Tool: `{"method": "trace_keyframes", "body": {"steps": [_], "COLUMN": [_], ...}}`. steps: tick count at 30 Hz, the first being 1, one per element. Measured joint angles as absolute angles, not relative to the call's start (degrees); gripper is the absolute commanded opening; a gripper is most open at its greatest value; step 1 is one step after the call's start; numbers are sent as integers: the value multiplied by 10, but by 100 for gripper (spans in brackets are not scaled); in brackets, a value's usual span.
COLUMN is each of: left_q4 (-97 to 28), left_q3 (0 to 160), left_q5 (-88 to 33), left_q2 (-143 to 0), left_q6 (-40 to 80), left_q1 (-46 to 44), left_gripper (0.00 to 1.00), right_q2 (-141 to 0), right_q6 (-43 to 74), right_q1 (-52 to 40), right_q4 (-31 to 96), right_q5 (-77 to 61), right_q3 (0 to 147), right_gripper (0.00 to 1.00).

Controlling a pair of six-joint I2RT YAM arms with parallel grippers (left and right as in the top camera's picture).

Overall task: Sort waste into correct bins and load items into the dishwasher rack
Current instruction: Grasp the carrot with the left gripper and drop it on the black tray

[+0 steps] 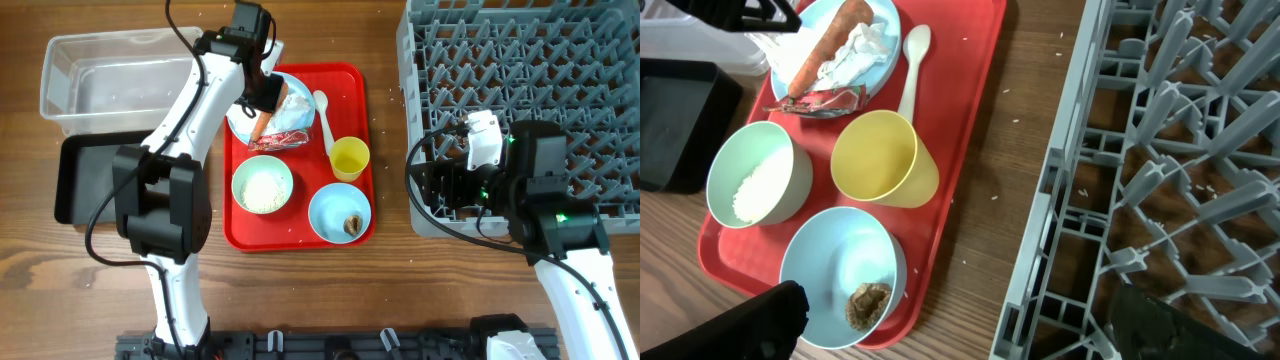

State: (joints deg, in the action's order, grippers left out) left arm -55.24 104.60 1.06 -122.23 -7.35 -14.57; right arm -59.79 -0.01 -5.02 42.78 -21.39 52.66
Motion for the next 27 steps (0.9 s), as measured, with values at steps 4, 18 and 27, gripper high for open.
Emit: {"method": "trace_keyframes", "body": {"steps": [4, 18, 27], "left_q4": [-518, -474, -472], "left_q3": [1046, 1042, 1043], "left_q5": [10, -8, -22], "left_q2": [-1230, -1303, -1323], "left_q6": [-74, -63, -57], "left_q1": [-146, -146, -145], "left_gripper": [54, 41, 28], "right_q2": [-598, -598, -598], "right_q6": [0, 0, 0], "right_q1": [-50, -50, -50], "right_q4": [428, 428, 428], "right_q5": [-214, -214, -213], "right_q3": [527, 527, 527], "right_gripper": [100, 100, 100]}}
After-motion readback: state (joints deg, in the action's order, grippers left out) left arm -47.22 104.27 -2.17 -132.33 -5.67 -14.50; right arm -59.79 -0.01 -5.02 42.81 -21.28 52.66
